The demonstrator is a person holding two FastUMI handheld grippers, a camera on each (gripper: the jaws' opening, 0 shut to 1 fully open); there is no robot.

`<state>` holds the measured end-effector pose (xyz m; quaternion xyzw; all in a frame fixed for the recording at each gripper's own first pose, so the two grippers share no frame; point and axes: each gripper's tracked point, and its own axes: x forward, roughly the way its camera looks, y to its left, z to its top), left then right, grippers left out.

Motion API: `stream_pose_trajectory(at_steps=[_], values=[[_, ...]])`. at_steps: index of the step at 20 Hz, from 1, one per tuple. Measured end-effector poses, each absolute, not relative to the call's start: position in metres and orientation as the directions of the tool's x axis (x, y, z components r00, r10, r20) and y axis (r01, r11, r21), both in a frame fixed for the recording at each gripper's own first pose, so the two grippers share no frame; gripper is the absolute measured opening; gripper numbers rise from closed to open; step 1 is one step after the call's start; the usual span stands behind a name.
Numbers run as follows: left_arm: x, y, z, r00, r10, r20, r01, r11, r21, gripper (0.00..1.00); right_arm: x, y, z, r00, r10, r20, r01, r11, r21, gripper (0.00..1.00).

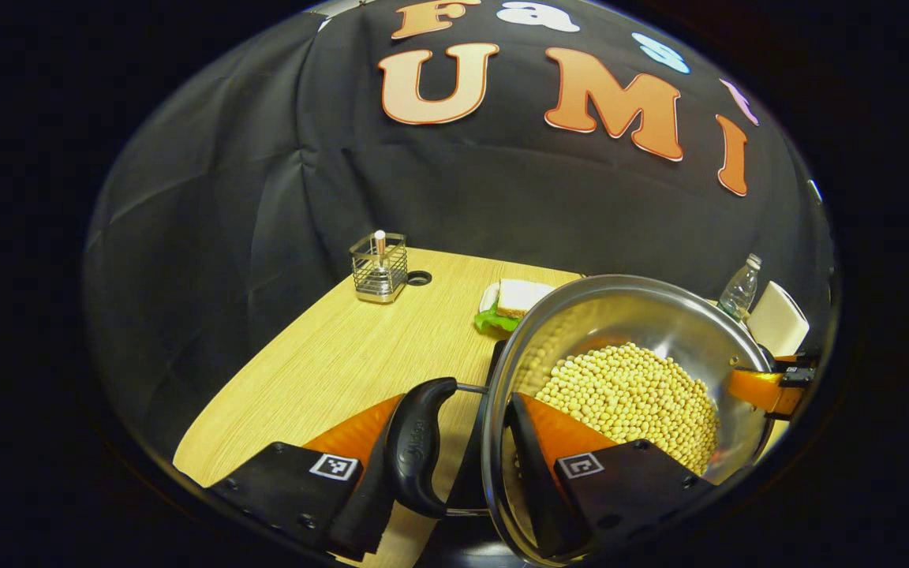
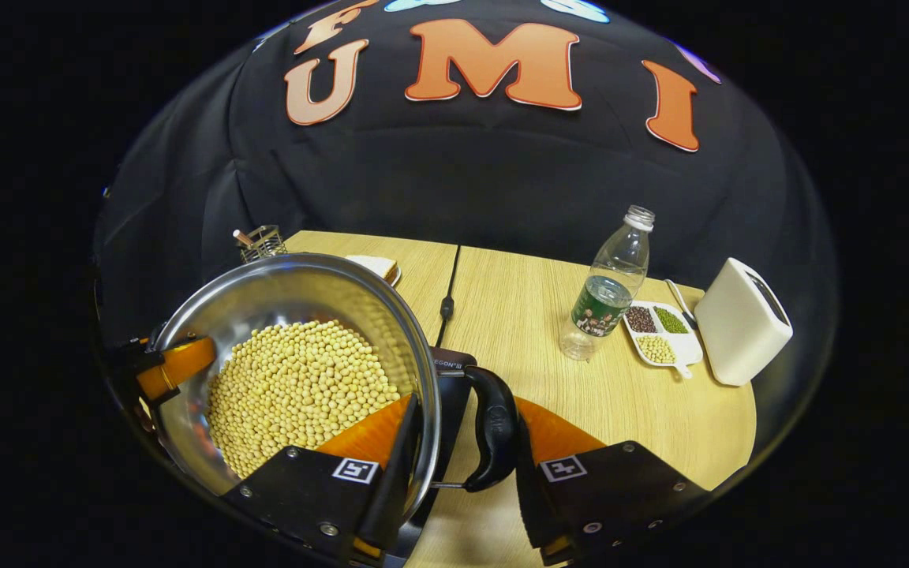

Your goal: First push the handle of the pot to place it horizontally, then grasp the pot with both hands and set it on the induction cooktop.

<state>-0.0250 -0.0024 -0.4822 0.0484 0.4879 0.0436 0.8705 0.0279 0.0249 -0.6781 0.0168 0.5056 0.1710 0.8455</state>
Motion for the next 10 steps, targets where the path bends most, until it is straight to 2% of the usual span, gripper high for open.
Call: stream_pose_trajectory(at_steps=[1,10], values=[[-0.025,-0.002,-0.482,0.518,0.123,-0.847,-0.029,0.992,0.127,0.77,0.029,0.025,-0.68,0.428,0.306,-0.851,-0.276,0.94,0.2,0.6],[-0.023,-0.002,-0.481,0.505,0.13,-0.853,-0.039,0.991,0.128,0.75,0.029,0.03,-0.692,0.412,0.301,-0.86,-0.284,0.939,0.193,0.6]])
